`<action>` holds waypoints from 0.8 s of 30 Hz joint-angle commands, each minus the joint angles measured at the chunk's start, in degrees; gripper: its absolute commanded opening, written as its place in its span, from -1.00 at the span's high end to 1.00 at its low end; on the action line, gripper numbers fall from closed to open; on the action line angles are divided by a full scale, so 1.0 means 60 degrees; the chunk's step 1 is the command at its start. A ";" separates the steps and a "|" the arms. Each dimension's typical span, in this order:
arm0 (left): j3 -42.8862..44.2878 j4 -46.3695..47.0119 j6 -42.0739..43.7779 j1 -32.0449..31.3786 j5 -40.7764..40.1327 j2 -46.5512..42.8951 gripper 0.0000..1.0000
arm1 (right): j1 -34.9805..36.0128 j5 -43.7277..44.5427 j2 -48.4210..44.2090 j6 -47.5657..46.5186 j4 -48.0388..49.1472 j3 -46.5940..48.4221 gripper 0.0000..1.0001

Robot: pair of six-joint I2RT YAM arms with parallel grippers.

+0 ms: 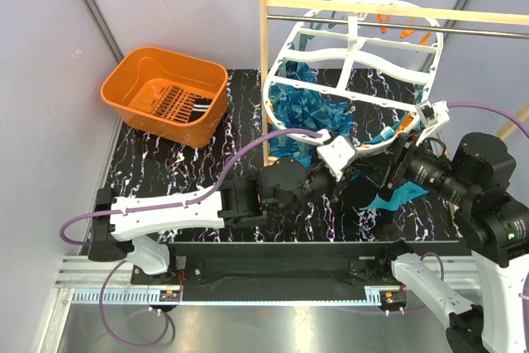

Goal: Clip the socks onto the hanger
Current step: Open the clamp at the hanger.

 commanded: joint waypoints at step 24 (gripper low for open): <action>-0.1943 0.1574 0.0037 -0.0238 0.0311 -0.1761 -0.22 | -0.0030 0.0578 -0.0109 0.0347 0.1472 -0.0677 1.00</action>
